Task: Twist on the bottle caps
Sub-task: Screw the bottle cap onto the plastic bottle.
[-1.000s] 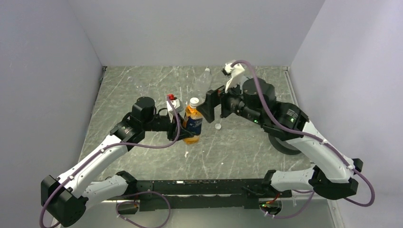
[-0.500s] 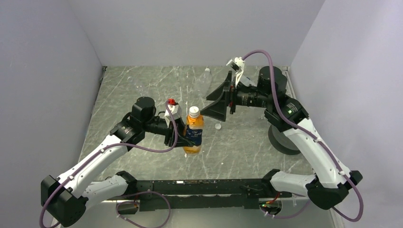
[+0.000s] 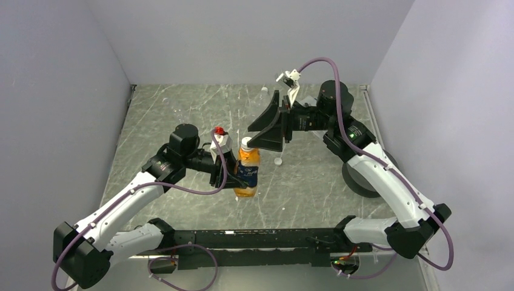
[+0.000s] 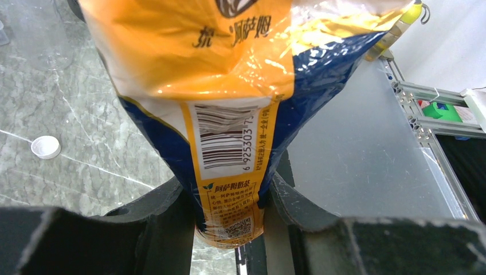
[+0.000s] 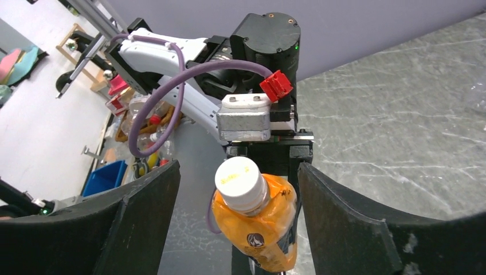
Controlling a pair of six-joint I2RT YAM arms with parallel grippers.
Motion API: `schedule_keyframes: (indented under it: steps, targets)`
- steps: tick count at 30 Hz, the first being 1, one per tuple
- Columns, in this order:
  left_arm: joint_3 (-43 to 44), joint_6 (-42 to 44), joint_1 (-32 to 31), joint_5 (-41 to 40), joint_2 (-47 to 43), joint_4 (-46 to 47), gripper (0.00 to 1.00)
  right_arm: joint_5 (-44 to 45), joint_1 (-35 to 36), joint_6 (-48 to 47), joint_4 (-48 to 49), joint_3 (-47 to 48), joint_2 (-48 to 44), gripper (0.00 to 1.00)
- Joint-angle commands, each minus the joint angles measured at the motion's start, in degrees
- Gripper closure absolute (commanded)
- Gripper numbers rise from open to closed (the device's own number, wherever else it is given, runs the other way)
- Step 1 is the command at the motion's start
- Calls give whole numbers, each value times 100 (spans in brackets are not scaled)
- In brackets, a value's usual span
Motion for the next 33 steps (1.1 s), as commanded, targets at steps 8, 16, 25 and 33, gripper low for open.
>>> schedule_keyframes:
  steps: [8, 16, 25, 33]
  targets:
    - [2, 41, 18, 185, -12, 262, 100, -94, 284, -22, 332, 150, 169, 31]
    - [-30, -211, 18, 161, -30, 306, 100, -65, 312, -70, 275, 162, 159, 41]
    - [-13, -268, 17, 166, -22, 341, 100, 135, 338, -229, 135, 152, 120, 47]
    - [14, -304, 21, 128, 5, 334, 100, 503, 374, -428, -94, 159, 75, 65]
